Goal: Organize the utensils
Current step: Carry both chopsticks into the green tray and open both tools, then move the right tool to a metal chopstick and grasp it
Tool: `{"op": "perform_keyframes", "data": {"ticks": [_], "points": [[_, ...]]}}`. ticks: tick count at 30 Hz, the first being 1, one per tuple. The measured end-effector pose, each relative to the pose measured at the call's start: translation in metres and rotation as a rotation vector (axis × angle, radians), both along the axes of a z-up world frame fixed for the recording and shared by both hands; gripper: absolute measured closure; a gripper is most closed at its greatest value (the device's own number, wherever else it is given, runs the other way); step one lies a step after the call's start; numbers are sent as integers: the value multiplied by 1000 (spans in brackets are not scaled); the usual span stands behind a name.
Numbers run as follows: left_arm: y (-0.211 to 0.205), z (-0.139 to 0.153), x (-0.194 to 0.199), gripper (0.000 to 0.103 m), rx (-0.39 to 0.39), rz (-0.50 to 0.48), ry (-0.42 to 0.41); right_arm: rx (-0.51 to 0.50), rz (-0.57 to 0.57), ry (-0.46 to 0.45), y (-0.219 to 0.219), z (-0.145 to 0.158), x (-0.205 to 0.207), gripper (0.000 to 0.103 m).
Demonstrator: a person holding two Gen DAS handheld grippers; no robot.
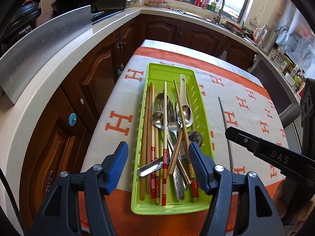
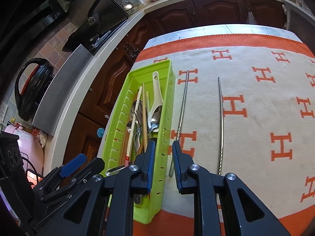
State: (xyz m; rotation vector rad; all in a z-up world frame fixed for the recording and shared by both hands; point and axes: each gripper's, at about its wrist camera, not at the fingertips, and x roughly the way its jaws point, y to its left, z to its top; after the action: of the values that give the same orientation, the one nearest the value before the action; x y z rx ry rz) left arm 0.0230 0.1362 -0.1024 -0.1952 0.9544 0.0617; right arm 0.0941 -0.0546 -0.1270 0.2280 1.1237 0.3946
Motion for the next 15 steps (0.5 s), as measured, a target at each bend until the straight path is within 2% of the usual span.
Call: {"op": "perform_keyframes", "data": {"ticks": [8, 15], "points": [[-7, -1, 2, 40, 17, -8, -5, 26, -5, 23, -9, -13, 8, 85], [-12, -4, 8, 40, 28, -21, -4, 59, -11, 91, -12, -43, 40, 85]]}}
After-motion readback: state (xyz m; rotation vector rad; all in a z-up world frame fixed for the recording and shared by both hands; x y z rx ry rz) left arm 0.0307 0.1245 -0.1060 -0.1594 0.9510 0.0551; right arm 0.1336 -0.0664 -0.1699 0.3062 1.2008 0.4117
